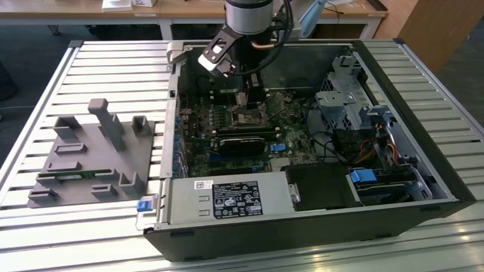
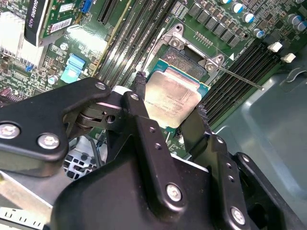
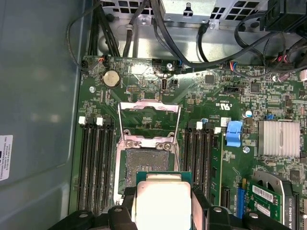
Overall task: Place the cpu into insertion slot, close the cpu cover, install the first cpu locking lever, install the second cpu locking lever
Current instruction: 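Place the cpu into insertion slot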
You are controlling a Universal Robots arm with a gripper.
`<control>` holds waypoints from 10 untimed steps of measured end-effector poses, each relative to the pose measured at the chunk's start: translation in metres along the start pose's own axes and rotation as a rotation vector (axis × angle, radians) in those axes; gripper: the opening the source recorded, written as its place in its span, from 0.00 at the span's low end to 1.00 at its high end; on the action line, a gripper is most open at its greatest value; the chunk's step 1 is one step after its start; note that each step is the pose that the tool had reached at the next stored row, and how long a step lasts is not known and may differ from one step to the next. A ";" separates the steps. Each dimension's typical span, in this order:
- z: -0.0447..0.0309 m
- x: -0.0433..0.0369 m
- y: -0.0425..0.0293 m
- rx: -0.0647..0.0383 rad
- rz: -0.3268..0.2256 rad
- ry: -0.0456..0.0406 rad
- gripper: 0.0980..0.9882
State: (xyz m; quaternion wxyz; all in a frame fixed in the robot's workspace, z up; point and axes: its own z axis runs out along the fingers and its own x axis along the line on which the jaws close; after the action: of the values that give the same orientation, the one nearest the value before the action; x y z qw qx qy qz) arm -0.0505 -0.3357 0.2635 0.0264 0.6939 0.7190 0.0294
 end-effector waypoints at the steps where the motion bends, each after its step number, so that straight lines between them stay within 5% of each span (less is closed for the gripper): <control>1: 0.0002 0.0000 0.0000 0.000 0.000 0.0001 0.50; 10: 0.0057 0.0013 0.0004 0.000 0.000 0.0001 0.50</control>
State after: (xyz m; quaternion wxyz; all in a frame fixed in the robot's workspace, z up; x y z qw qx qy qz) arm -0.0498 -0.3344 0.2579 0.0264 0.6939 0.7190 0.0295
